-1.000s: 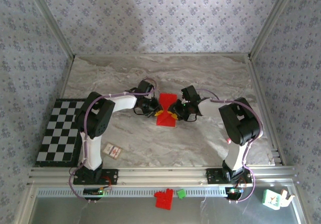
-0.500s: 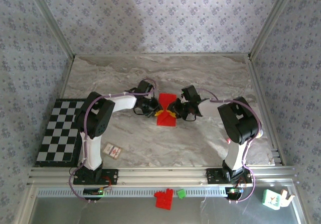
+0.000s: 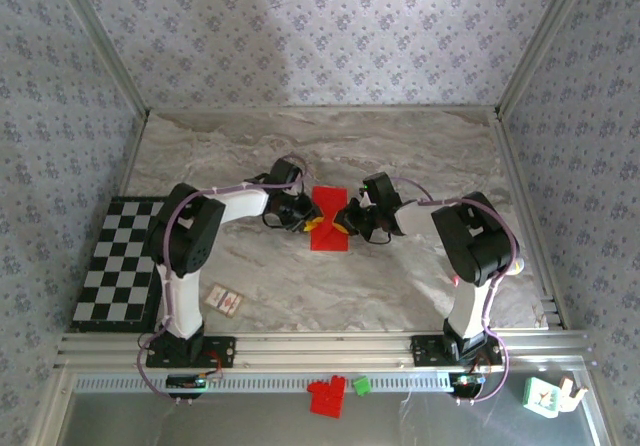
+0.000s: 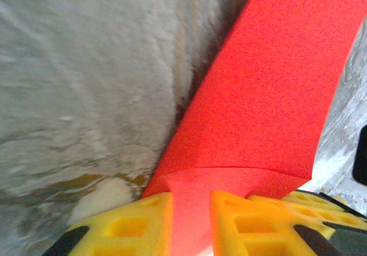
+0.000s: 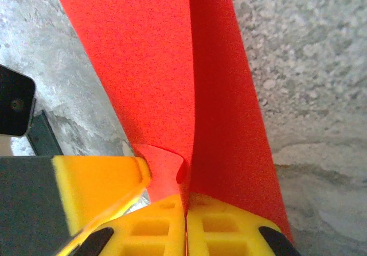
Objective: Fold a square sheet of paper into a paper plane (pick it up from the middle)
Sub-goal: Pick up the paper from the center of the table.
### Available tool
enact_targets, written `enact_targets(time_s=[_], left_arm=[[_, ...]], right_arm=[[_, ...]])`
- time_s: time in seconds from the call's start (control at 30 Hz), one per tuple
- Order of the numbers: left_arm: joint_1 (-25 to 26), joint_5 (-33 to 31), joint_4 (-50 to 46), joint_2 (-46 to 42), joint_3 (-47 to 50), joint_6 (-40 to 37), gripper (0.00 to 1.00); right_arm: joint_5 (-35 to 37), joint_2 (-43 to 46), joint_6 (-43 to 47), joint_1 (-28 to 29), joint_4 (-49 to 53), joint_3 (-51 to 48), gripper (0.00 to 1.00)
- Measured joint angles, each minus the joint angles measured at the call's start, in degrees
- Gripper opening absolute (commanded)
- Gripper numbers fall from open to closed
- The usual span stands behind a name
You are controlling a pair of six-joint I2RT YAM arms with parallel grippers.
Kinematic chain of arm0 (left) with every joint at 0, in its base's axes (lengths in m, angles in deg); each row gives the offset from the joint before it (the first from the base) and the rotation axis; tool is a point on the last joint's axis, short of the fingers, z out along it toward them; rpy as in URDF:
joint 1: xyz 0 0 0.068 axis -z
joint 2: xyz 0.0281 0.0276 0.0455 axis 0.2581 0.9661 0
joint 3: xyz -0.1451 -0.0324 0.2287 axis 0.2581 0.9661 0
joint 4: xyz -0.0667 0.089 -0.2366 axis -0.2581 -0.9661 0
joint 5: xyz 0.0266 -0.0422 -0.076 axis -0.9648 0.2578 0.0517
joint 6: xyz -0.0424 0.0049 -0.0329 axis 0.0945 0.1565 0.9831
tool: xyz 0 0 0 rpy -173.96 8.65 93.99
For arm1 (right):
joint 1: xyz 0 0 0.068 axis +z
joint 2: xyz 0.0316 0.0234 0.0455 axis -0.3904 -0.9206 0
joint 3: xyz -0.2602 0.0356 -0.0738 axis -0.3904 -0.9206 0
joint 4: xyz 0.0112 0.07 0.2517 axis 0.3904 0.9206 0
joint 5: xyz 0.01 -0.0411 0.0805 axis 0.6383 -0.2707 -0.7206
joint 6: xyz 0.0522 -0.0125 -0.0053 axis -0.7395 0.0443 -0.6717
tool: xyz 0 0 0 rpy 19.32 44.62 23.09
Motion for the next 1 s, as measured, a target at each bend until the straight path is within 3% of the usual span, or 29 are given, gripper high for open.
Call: enact_targets(time_s=[0.27,0.33,0.6,0.77,1.0], left_arm=[[-5.18,-0.85,-0.96,-8.79,2.86,-4.13,0.60],[-6.14,-0.72,0.37,-12.41,5.07,-4.87,0.64],[-7.02,2.05,13.14,-24.59,16.55,-3.63,0.89],[-7.02,3.98,22.64,-30.64,22.60,-0.79,0.96],[-6.84,6.51,31.36,-36.41,24.52,2.12,0.98]], right_arm=[[-0.63,1.11,6.14,-2.05,0.59,1.22,0.03],[-1.60,2.82,7.56,-2.40,0.72,1.29,0.03],[-7.93,10.47,10.23,-2.75,0.20,4.55,0.01],[-11.28,14.99,10.40,-2.38,-0.50,5.53,0.01],[-14.40,18.16,8.28,-0.81,-5.09,6.01,0.02]])
